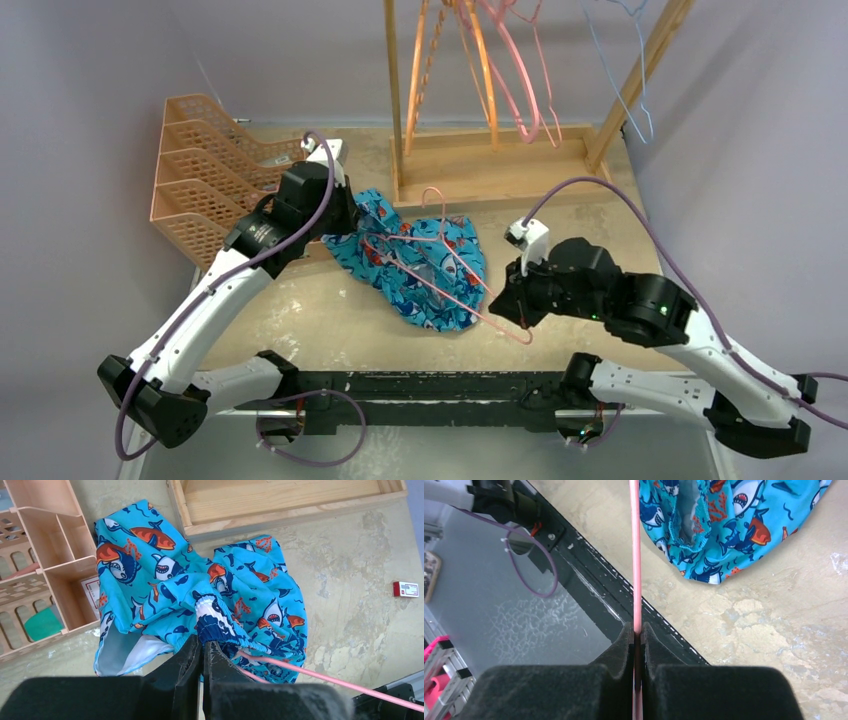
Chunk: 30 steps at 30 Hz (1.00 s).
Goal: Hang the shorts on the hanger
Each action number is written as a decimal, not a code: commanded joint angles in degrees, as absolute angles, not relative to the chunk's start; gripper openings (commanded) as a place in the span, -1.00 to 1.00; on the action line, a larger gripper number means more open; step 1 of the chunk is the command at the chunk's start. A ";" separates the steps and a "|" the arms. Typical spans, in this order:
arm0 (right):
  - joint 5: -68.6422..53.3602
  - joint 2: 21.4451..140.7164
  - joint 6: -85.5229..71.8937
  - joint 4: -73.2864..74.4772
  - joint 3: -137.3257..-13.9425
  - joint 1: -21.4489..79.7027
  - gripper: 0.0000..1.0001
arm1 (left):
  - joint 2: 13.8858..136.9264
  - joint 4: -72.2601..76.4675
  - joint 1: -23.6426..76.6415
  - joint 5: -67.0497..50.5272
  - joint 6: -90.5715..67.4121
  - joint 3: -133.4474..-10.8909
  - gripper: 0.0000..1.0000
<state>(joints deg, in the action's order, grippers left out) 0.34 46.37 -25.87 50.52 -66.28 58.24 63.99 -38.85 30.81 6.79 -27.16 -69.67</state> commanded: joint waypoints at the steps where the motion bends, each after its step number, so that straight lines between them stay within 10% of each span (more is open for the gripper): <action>1: 1.13 42.92 -26.51 51.59 -71.06 58.43 -1.00 | 63.47 -38.00 30.50 6.45 -26.95 -71.62 -1.00; 30: 5.59 38.70 -25.10 48.66 -69.39 58.41 -1.00 | 67.06 -39.61 30.15 4.63 -28.14 -70.26 -1.00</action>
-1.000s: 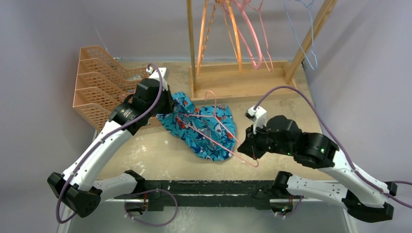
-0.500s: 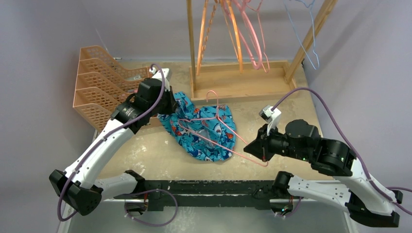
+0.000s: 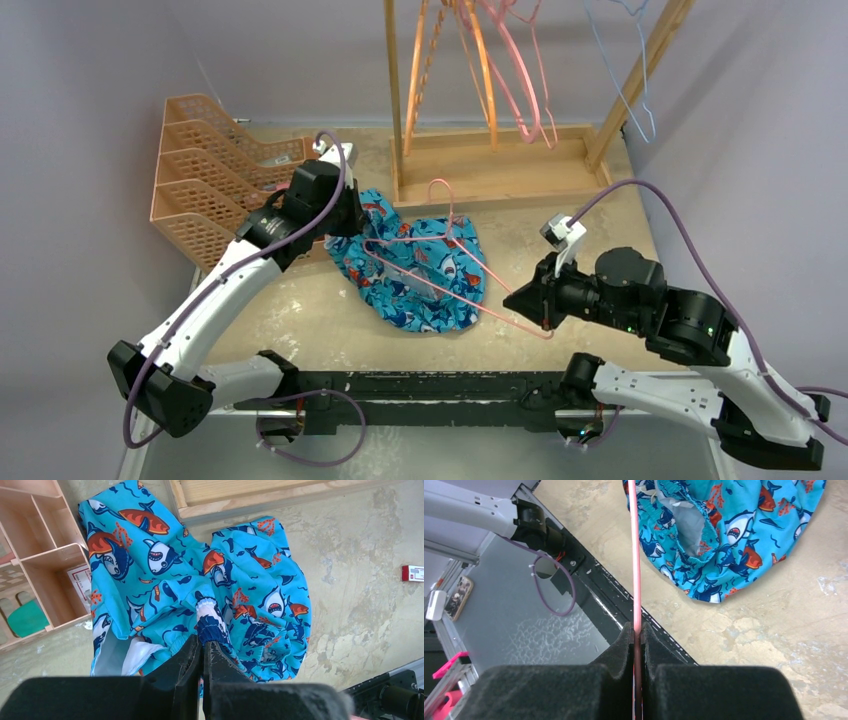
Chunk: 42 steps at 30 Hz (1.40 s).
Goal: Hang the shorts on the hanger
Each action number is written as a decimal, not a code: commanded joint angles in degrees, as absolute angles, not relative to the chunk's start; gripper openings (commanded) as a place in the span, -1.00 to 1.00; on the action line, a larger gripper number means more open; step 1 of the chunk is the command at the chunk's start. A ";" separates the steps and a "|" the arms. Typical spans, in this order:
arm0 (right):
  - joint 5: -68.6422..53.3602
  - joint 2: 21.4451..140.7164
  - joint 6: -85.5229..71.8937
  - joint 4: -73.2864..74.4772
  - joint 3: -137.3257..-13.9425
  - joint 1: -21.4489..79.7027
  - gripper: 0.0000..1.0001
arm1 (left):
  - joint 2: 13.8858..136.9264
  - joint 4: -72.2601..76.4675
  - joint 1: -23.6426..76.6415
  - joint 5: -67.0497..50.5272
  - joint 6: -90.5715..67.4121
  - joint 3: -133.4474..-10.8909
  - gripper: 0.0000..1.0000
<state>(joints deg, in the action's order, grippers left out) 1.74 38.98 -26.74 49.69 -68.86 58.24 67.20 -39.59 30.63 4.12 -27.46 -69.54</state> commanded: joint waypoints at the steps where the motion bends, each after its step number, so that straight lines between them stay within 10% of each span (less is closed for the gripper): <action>1: 6.19 38.78 -24.50 48.90 -69.62 58.41 -1.00 | 67.32 -40.10 30.08 4.79 -28.13 -70.38 -1.00; 42: 10.59 46.05 -16.76 45.74 -78.09 58.39 -1.00 | 69.01 -41.28 28.12 3.56 -26.62 -69.80 -1.00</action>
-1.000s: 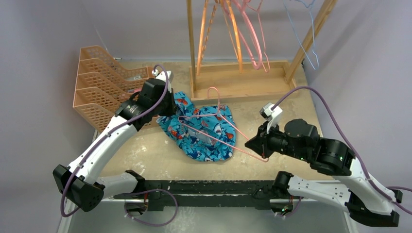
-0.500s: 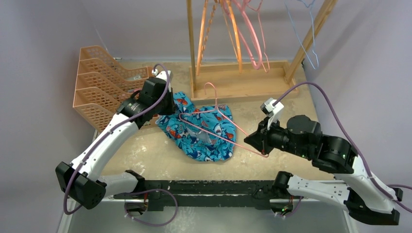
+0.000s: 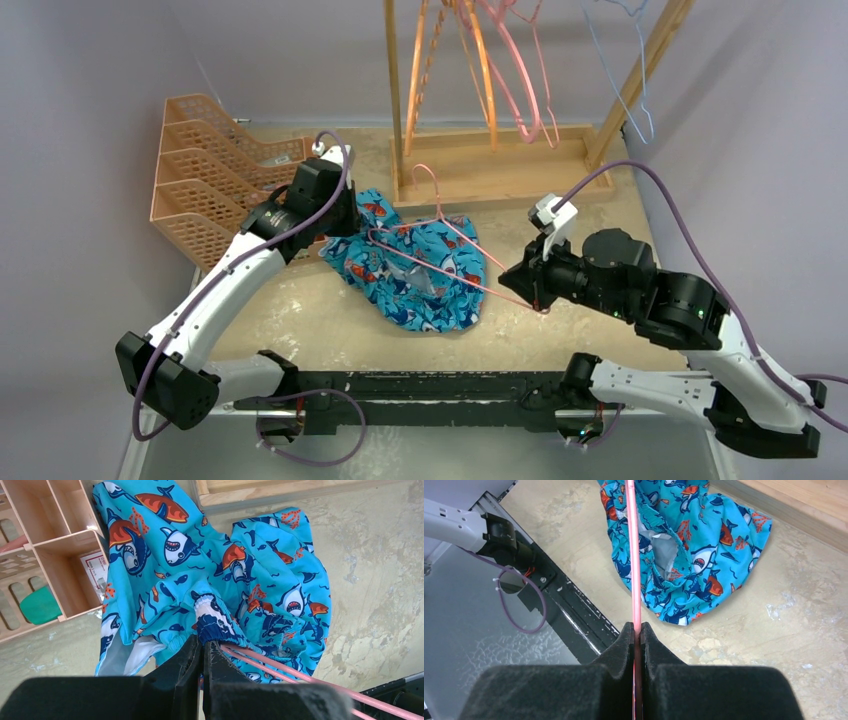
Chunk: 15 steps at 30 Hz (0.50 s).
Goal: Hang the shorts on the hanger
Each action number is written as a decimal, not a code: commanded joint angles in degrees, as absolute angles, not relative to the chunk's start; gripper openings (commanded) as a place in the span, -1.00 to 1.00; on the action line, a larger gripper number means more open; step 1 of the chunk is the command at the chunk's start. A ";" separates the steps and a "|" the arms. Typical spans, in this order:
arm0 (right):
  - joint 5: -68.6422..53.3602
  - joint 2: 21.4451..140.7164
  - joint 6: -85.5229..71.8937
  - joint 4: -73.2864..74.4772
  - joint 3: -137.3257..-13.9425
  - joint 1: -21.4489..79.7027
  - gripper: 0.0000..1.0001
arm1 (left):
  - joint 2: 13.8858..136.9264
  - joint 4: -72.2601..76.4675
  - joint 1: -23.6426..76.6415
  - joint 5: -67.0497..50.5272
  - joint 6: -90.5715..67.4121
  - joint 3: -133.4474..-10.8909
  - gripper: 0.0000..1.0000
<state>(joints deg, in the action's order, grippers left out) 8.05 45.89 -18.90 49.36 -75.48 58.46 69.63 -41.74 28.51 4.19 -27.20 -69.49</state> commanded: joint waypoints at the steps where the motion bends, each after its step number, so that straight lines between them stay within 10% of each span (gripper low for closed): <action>1: 10.55 46.05 -16.71 45.63 -78.24 58.40 -1.00 | 68.90 -41.12 28.12 3.88 -26.71 -69.86 -1.00; 15: 7.27 44.06 -18.69 44.34 -75.58 58.40 -1.00 | 67.49 -37.91 27.51 -0.74 -29.31 -68.78 -1.00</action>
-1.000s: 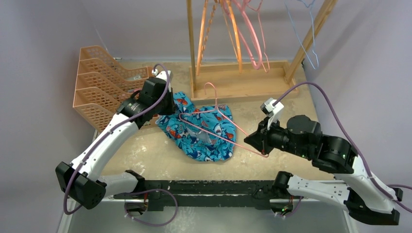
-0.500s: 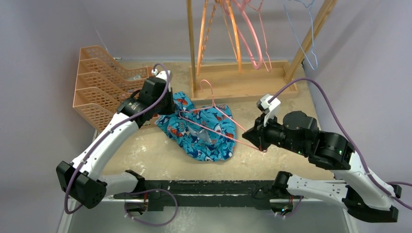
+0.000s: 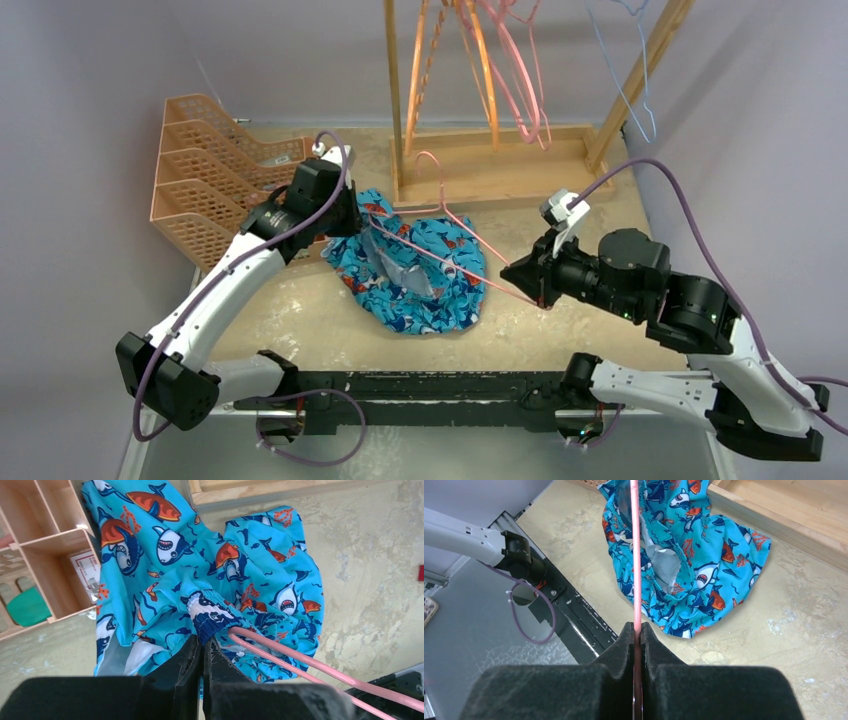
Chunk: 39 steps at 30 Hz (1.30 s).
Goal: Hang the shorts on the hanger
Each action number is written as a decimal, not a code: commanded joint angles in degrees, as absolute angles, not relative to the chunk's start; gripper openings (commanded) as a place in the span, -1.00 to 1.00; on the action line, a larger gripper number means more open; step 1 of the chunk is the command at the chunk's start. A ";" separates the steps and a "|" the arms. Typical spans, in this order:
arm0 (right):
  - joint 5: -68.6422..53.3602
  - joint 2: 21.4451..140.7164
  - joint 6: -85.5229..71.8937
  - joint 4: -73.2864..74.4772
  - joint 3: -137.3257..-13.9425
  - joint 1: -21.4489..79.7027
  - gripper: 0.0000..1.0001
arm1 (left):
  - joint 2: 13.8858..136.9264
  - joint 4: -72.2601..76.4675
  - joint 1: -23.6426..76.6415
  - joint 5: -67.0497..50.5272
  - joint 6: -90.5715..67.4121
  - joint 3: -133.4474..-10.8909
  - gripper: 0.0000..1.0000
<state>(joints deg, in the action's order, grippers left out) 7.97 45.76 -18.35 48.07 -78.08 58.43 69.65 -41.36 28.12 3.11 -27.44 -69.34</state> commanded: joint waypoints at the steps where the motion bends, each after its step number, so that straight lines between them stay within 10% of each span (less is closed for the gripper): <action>1: 6.11 43.14 -18.88 42.93 -73.65 58.41 -1.00 | 67.24 -37.51 27.51 -1.84 -30.25 -69.10 -1.00; 27: 16.98 38.34 -16.97 1.71 -49.64 58.38 -1.00 | 58.50 -15.22 27.55 -32.71 -37.66 -70.79 -0.98; 39: 11.34 26.25 -4.11 -28.54 -33.18 58.41 -1.00 | 58.02 -24.41 28.31 -30.05 -17.83 -76.60 -0.16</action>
<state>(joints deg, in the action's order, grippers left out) 11.18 29.87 -10.33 -9.47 -34.85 58.43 59.53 -20.43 27.77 -32.12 -30.52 -70.39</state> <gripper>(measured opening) 0.019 0.395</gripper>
